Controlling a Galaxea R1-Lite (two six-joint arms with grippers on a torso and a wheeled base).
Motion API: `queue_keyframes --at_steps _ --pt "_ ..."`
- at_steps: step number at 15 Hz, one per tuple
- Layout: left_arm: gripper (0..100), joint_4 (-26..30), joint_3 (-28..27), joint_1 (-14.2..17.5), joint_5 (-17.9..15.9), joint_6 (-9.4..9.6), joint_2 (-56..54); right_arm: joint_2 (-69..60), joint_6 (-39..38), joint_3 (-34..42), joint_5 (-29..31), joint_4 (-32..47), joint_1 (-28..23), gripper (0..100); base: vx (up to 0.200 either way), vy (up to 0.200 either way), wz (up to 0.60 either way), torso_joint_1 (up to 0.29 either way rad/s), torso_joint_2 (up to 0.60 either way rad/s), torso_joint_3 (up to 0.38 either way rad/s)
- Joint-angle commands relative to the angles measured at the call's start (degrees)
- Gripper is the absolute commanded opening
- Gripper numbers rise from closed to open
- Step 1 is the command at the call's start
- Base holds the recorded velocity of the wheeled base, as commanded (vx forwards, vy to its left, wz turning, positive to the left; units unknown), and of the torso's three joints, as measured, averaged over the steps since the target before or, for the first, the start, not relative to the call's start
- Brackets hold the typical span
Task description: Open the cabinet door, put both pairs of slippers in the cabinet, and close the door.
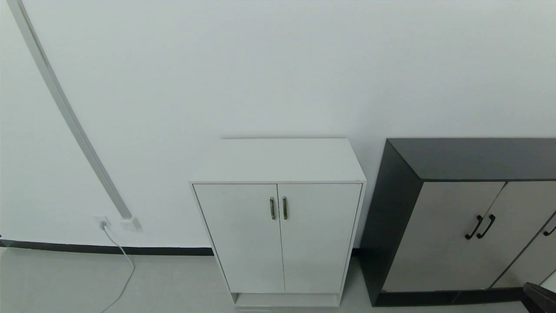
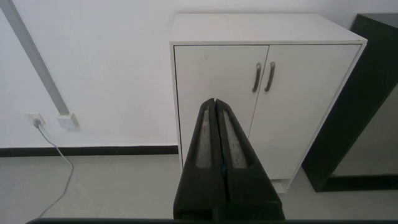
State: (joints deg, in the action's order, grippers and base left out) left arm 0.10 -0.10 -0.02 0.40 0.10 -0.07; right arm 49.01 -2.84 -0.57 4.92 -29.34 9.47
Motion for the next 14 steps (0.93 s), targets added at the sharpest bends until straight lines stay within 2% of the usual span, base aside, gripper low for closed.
queue_keyframes --at_steps 1,5,9,14 --pt "0 -0.01 0.01 0.02 0.04 -0.01 0.07 -11.92 0.03 -2.33 -2.99 8.16 0.02 0 0.0 0.0 0.0 0.0 0.0 0.0" --pt "0 -0.01 0.01 0.02 0.04 -0.01 0.07 -19.74 -0.06 -1.45 -8.62 18.0 0.2 0 0.0 0.0 0.0 0.0 0.0 0.0" --pt "0 -0.01 0.01 0.02 -0.05 -0.01 0.07 -23.34 -0.15 0.57 -9.06 18.8 0.55 0 0.0 0.0 0.0 0.0 0.0 0.0" --pt "0 -0.01 0.01 0.02 0.04 -0.1 0.07 -27.82 0.47 0.57 -8.53 26.62 2.57 0 0.0 0.0 0.0 0.0 0.0 0.0"
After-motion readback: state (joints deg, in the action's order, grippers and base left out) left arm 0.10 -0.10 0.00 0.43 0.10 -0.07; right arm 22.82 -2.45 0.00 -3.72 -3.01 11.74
